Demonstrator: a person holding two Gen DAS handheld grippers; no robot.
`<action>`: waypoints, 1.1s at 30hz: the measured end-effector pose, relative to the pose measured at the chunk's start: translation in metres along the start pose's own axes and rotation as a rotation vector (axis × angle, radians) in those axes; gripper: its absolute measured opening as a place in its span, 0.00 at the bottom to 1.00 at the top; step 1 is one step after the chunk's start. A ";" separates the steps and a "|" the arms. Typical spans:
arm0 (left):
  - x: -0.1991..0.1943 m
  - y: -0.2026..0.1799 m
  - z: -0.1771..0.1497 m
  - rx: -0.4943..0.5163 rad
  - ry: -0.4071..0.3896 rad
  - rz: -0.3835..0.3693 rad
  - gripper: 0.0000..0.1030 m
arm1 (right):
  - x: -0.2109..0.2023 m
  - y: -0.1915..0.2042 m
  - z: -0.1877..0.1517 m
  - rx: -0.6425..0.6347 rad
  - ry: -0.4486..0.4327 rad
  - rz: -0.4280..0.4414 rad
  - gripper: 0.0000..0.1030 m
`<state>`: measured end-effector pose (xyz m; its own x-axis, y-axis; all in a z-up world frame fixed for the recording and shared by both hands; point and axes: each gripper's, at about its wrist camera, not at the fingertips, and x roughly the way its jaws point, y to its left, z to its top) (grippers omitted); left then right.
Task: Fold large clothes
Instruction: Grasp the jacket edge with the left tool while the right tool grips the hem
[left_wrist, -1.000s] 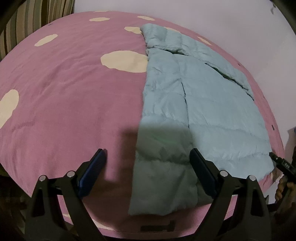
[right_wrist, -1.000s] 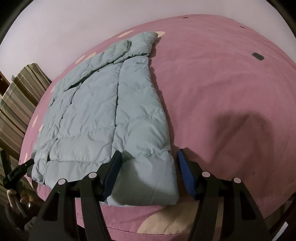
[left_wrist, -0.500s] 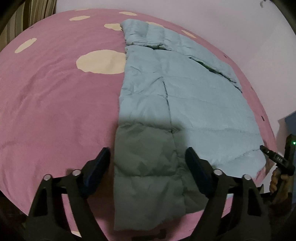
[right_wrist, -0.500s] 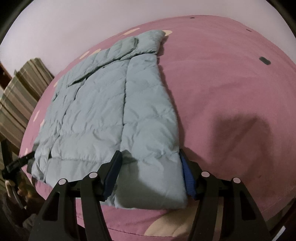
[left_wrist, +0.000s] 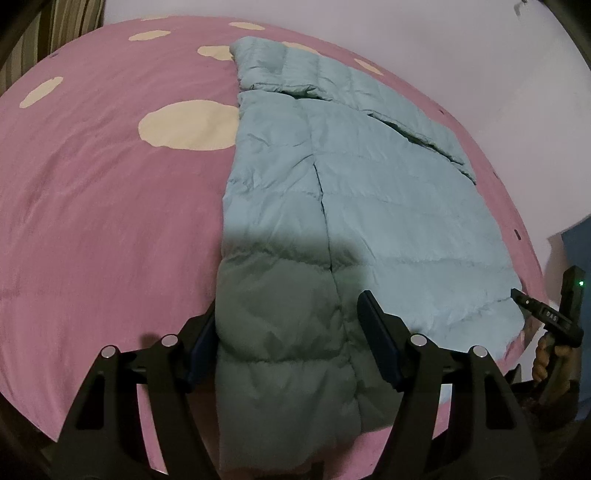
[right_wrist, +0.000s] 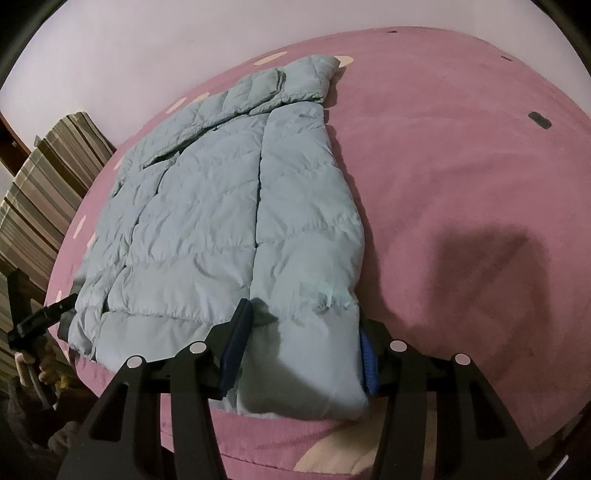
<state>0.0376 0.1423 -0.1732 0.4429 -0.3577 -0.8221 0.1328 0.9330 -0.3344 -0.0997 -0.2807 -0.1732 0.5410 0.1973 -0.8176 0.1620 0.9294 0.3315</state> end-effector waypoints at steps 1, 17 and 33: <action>-0.001 0.001 -0.001 -0.004 -0.004 0.001 0.65 | 0.000 0.000 0.000 0.003 0.001 0.001 0.50; -0.009 -0.010 -0.022 -0.021 0.004 -0.056 0.33 | -0.005 0.014 -0.011 -0.050 0.015 0.029 0.15; -0.051 -0.024 0.036 -0.059 -0.174 -0.085 0.06 | -0.022 0.009 0.029 0.099 -0.052 0.254 0.06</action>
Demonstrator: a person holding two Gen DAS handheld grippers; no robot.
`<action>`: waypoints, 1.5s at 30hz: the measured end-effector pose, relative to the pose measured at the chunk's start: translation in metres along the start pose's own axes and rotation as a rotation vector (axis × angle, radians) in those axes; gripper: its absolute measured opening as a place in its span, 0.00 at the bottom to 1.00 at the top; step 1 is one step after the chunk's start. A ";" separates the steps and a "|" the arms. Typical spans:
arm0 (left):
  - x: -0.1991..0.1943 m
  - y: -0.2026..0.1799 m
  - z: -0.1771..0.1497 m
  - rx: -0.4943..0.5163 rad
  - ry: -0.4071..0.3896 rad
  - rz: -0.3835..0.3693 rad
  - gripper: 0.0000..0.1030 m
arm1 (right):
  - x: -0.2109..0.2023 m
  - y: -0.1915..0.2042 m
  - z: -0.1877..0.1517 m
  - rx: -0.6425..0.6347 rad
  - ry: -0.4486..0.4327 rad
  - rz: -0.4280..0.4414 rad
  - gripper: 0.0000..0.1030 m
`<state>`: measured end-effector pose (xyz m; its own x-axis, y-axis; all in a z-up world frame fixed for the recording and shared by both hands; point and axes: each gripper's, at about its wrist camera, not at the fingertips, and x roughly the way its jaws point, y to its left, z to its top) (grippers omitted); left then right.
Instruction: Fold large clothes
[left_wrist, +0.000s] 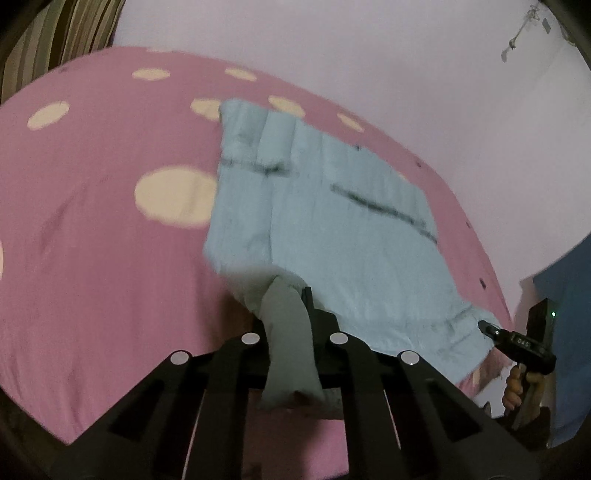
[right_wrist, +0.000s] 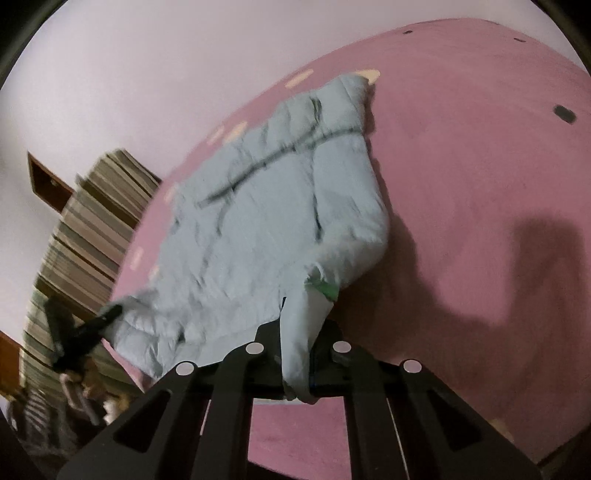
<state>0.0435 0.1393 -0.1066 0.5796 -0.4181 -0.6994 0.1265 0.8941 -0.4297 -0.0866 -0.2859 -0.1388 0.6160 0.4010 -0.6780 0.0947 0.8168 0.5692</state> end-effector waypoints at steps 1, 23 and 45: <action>0.005 -0.001 0.011 0.002 -0.008 0.004 0.06 | 0.002 0.001 0.008 0.002 -0.010 0.010 0.06; 0.112 0.045 0.089 -0.088 0.059 0.013 0.14 | 0.111 -0.025 0.111 0.149 0.018 -0.020 0.08; 0.049 0.086 0.068 -0.147 -0.077 0.050 0.63 | 0.045 -0.040 0.105 0.149 -0.148 -0.078 0.45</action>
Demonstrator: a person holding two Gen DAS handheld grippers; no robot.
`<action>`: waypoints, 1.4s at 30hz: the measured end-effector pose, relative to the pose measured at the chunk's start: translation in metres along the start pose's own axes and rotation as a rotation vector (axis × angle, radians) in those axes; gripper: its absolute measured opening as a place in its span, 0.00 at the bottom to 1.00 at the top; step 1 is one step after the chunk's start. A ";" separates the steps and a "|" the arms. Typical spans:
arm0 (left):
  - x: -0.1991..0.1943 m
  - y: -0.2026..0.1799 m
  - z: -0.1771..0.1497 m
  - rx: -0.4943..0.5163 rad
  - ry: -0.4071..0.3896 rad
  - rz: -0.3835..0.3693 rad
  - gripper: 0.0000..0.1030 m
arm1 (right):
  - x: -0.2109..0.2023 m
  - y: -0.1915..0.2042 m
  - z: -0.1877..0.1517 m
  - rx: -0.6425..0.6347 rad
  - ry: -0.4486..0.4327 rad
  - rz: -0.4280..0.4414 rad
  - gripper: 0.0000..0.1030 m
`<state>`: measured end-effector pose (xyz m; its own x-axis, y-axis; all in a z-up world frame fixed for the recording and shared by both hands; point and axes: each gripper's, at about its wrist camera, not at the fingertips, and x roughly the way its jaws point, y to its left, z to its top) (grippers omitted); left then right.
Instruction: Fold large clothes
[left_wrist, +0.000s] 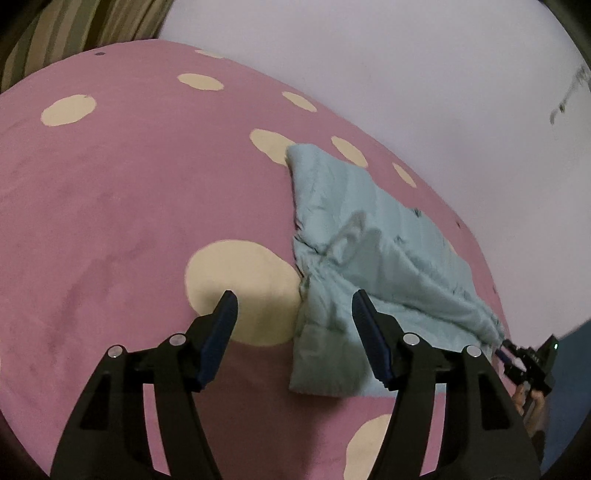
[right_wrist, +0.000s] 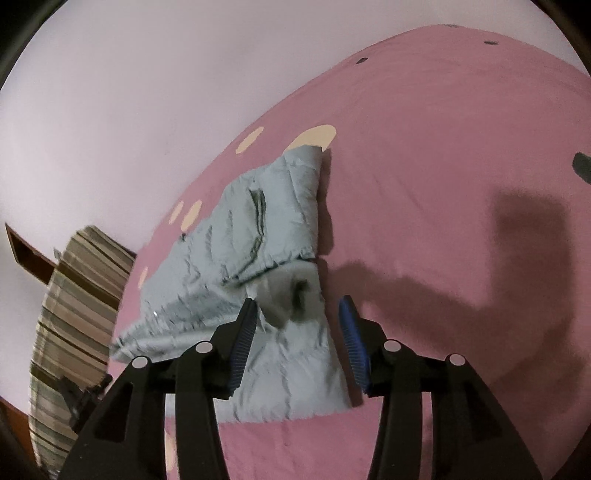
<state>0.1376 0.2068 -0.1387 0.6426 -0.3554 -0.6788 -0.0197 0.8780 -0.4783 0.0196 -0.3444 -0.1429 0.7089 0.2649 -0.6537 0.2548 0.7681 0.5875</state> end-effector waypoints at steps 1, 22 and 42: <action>0.003 -0.003 -0.001 0.014 0.008 -0.004 0.63 | 0.001 0.001 -0.002 -0.014 0.003 -0.002 0.46; 0.078 -0.036 0.026 0.172 0.150 -0.058 0.67 | 0.049 0.040 0.022 -0.335 0.021 -0.018 0.62; 0.071 -0.063 0.027 0.304 0.089 0.027 0.05 | 0.047 0.048 0.008 -0.384 0.010 -0.041 0.07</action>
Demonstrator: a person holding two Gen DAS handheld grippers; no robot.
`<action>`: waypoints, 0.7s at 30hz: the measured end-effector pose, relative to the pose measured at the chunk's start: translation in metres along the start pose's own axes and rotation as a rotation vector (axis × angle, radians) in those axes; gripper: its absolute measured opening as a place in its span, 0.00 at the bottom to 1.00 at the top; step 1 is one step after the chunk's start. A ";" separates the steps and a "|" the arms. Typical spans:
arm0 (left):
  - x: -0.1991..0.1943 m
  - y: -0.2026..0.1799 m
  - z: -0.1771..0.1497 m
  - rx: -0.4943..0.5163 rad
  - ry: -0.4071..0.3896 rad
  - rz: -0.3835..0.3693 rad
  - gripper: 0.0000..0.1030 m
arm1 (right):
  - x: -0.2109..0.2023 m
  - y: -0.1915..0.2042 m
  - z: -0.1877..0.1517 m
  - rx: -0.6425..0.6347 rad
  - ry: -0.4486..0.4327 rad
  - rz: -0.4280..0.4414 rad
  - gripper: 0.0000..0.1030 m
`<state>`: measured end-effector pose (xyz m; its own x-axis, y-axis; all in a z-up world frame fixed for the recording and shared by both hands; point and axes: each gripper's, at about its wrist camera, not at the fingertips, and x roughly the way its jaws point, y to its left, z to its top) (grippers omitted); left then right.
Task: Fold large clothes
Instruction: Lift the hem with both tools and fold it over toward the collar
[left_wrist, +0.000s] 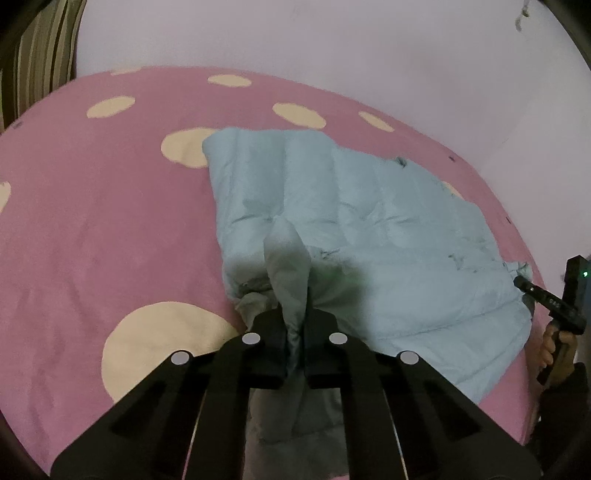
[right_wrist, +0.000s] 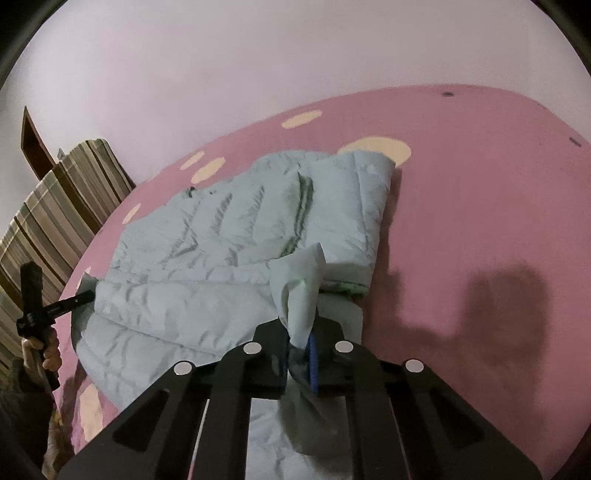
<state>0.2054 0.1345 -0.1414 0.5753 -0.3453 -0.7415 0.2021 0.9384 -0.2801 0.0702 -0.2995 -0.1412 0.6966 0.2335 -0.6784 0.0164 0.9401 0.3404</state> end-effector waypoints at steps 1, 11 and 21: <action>-0.004 -0.003 0.000 0.009 -0.012 0.011 0.05 | -0.004 0.002 0.000 -0.001 -0.008 -0.002 0.07; -0.045 -0.025 0.033 0.046 -0.152 0.075 0.03 | -0.041 0.027 0.032 -0.057 -0.112 -0.014 0.06; -0.007 -0.024 0.128 0.014 -0.170 0.163 0.03 | 0.005 0.026 0.124 -0.027 -0.143 -0.062 0.06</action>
<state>0.2980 0.1161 -0.0518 0.7259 -0.1837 -0.6628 0.1062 0.9821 -0.1558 0.1629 -0.3049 -0.0553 0.7900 0.1389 -0.5972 0.0448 0.9583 0.2821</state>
